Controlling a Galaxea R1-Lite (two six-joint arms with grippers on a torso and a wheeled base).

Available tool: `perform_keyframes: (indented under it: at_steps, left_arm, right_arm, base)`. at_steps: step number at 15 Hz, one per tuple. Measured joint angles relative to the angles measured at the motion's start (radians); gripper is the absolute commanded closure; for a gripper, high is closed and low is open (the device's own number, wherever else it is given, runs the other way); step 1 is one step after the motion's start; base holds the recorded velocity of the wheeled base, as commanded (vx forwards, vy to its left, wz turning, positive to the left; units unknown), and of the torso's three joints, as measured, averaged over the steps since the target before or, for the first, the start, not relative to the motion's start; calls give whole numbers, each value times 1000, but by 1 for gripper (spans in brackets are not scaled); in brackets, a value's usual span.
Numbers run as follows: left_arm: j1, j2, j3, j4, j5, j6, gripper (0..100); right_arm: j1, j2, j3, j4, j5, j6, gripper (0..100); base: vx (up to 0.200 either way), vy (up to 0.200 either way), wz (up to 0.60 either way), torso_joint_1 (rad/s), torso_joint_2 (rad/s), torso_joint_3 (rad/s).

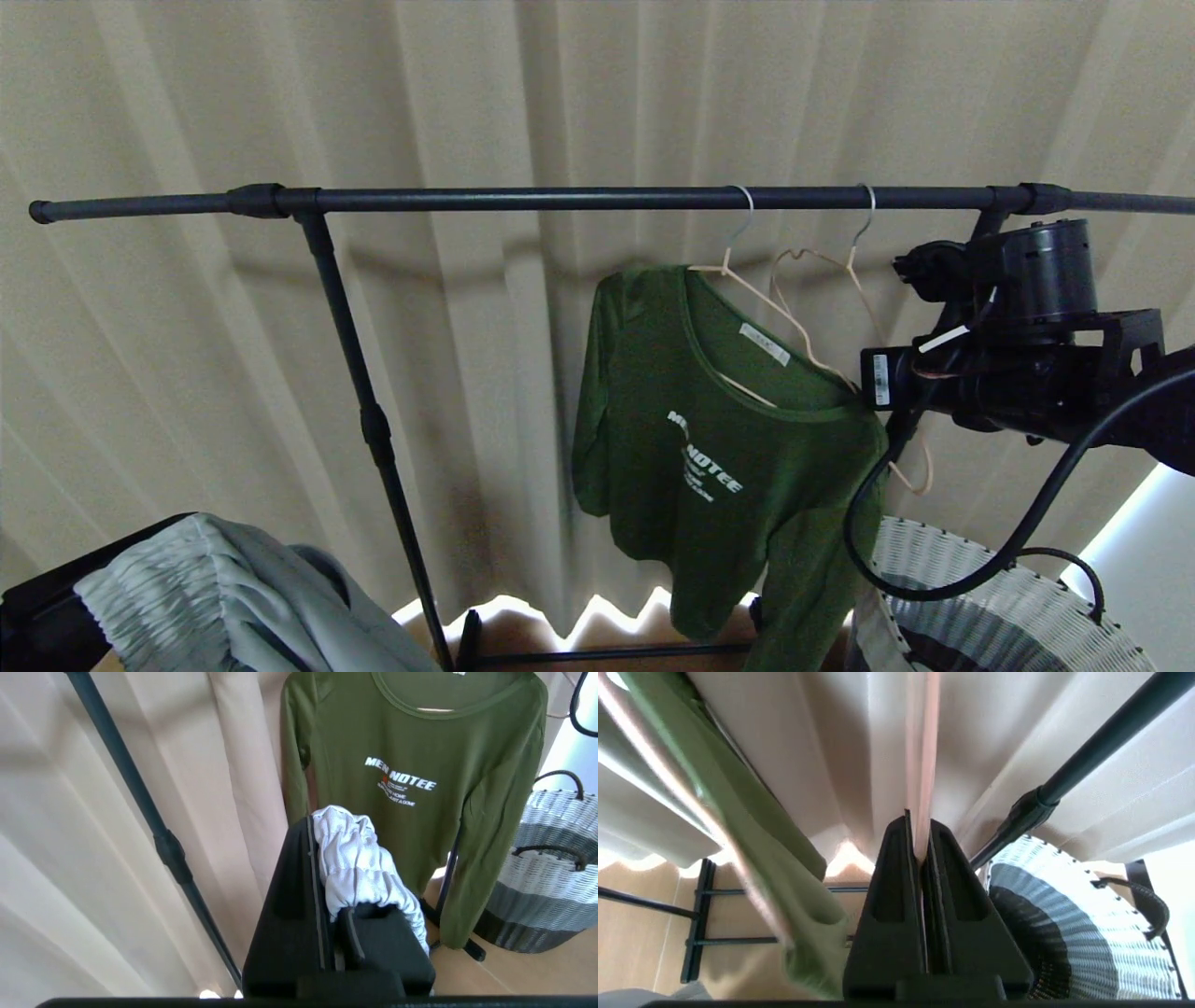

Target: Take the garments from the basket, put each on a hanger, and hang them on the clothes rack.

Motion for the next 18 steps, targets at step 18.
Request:
perform_keyframes:
  at_steps: [18]
  left_arm:
    - [-2,0,-3,-3,0,0,100]
  right_arm:
    - [-81,-267,283,-277,-3,-25,100]
  base:
    - [0,0,0,0,0,0]
